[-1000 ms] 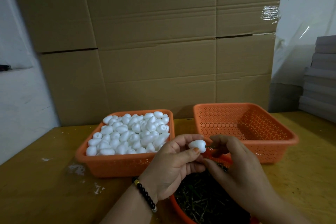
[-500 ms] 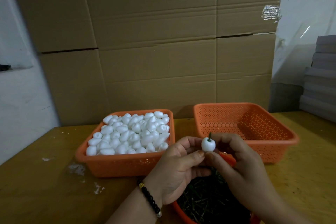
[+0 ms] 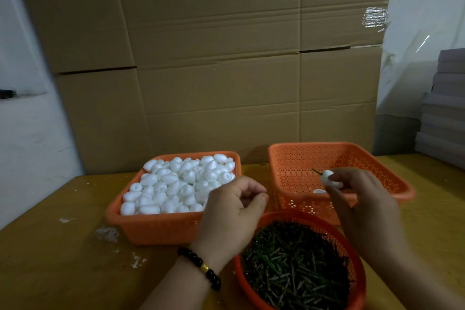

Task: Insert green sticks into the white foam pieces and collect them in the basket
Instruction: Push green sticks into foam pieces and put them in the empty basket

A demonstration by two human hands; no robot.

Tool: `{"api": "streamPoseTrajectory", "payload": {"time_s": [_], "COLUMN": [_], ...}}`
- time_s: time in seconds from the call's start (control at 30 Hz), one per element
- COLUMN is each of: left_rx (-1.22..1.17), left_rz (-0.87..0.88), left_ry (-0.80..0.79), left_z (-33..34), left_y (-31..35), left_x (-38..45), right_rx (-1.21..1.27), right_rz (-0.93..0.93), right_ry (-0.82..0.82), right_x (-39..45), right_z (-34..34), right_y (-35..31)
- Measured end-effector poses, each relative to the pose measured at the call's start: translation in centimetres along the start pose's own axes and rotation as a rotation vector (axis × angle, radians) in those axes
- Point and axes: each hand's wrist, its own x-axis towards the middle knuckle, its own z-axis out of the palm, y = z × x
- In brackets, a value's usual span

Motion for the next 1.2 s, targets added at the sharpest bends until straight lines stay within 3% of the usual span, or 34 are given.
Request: {"api": "streamPoseTrajectory", "payload": {"time_s": [0.1, 0.17, 0.33, 0.5, 0.63, 0.73, 1.2], "left_rx": [0.405, 0.595, 0.728, 0.778, 0.771, 0.761, 0.804], "left_rz": [0.054, -0.008, -0.190, -0.209, -0.205, -0.198, -0.154], "left_ry": [0.117, 0.141, 0.117, 0.078, 0.088, 0.101, 0.162], "left_z": [-2.2, -3.6, -5.3, -5.1, -5.1, -5.0, -4.4], "left_y": [-1.4, -2.7, -4.9, -5.1, -4.9, -4.8, -5.0], "left_x": [1.1, 1.8, 2.2, 2.4, 2.2, 2.2, 2.4], "right_rx": [-0.197, -0.267, -0.365, -0.289, -0.303, -0.372, -0.292], "right_rz": [0.040, 0.064, 0.059, -0.145, -0.177, -0.217, -0.332], "right_ry": [-0.004, -0.054, -0.214, -0.303, -0.729, -0.896, -0.835], "right_x": [0.3, 0.3, 0.2, -0.3, -0.7, -1.2, -1.8], "right_z": [0.1, 0.1, 0.0, -0.7, -1.0, -0.5, 0.0], "right_y": [1.9, 2.5, 1.7, -1.7, -3.7, -4.0, -4.2]}}
